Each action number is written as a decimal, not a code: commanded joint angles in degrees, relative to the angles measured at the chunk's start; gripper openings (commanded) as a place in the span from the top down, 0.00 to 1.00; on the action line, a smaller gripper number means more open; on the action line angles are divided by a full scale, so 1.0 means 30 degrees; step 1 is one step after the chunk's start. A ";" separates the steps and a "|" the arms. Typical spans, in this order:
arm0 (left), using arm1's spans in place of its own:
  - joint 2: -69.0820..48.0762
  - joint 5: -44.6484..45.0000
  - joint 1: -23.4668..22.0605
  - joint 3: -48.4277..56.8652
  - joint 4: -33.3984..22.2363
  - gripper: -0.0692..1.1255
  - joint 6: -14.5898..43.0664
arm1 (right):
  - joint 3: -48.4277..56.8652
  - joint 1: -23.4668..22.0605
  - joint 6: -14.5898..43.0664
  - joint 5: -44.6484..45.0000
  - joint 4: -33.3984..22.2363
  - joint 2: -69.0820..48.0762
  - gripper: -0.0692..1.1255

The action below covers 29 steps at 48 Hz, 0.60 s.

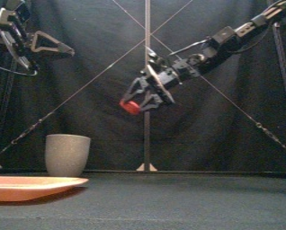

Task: Pick the donut then place it in the grey bowl
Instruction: Place donut in the grey bowl

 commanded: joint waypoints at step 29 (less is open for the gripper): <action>0.0088 -0.0469 0.0059 -0.0029 0.0146 0.94 0.0029 | -1.7021 0.0850 0.0088 0.7061 -0.0762 1.1074 0.26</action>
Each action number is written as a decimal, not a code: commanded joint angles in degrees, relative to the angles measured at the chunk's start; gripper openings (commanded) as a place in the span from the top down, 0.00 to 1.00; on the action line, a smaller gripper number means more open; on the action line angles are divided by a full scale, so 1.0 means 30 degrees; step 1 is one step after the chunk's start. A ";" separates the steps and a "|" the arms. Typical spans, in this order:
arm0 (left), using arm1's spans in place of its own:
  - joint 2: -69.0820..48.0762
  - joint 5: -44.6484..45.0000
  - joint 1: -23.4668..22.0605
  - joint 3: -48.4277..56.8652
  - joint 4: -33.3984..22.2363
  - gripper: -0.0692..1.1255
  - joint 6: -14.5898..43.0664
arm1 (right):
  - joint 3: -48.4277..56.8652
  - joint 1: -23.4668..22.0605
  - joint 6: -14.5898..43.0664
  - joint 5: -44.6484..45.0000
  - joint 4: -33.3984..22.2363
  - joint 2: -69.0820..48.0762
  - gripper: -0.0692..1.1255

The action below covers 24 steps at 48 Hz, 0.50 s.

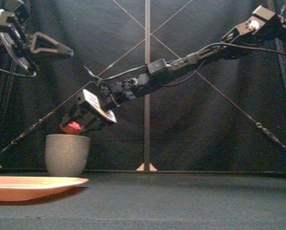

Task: Pick the donut then place it in the grey bowl
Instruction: Place donut in the grey bowl

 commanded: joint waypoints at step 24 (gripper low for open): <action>0.0059 -0.0176 -0.0088 -0.0234 0.0791 0.94 0.0029 | -0.4102 -0.0439 0.0088 0.4189 -0.1084 0.1113 0.24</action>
